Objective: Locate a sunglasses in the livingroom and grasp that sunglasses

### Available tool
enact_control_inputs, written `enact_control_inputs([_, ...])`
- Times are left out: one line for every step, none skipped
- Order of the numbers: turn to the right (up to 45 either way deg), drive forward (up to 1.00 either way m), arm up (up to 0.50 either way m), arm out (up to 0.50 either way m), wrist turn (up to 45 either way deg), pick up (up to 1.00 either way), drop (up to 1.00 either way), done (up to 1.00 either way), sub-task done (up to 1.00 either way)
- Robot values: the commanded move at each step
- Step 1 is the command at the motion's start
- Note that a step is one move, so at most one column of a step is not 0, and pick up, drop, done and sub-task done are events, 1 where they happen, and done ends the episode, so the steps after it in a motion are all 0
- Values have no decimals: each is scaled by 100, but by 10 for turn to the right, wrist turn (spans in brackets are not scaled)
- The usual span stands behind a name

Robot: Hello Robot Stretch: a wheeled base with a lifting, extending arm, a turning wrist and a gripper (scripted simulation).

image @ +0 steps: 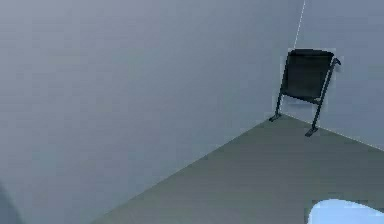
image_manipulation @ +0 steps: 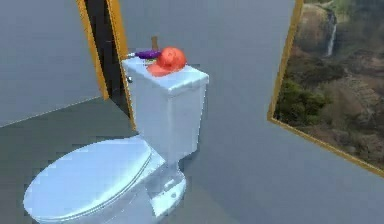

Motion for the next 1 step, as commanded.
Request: enact_control_inputs([0,75,0,0,0,0,0,0,0])
